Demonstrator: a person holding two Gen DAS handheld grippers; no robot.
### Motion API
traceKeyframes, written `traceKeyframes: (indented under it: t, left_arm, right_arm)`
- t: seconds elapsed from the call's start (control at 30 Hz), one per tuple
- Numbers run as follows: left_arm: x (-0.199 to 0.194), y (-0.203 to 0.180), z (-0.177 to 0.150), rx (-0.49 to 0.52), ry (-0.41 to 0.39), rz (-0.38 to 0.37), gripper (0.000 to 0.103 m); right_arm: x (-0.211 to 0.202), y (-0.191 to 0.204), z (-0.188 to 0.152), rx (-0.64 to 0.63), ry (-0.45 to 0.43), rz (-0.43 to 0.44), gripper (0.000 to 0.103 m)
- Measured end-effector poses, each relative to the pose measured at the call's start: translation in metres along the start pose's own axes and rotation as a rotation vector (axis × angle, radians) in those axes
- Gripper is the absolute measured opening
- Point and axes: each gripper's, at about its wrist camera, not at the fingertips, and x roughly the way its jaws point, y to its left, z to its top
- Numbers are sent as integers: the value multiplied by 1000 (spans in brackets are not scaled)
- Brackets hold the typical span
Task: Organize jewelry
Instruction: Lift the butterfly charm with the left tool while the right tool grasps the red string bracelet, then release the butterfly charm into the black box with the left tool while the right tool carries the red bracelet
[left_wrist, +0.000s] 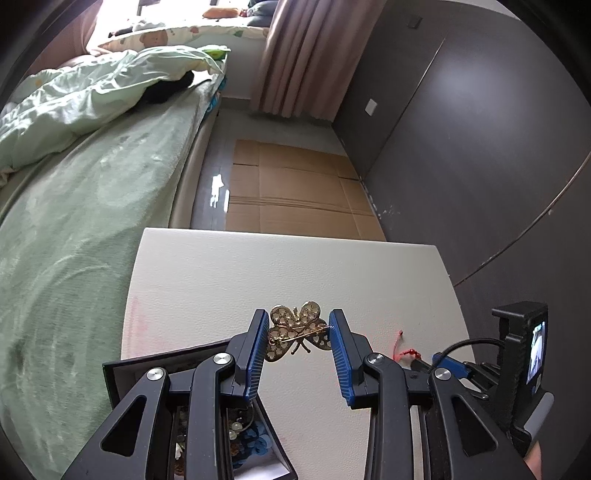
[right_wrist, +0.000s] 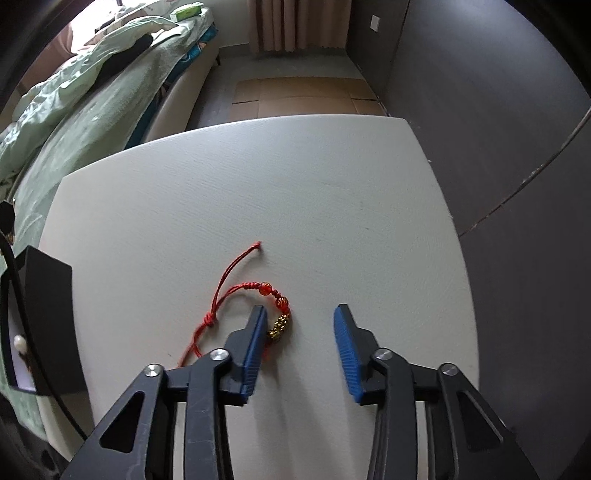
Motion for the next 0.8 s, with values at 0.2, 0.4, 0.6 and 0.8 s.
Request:
traceKeyframes:
  t: [0.2, 0.4, 0.6, 0.8]
  left_arm:
    - [0, -3, 0, 7, 1, 0, 35]
    - [-10, 0, -1, 10, -8, -6, 35]
    - [-35, 12, -1, -26, -52, -3, 35]
    - [-46, 21, -11, -49, -64, 3, 35]
  right_arm:
    - [-2, 7, -5, -42, -2, -3, 19]
    - [-9, 18, -10, -63, -15, 83, 8]
    - [-33, 16, -4, -14, -89, 198, 8]
    - [-57, 21, -4, -4, -148, 298, 8]
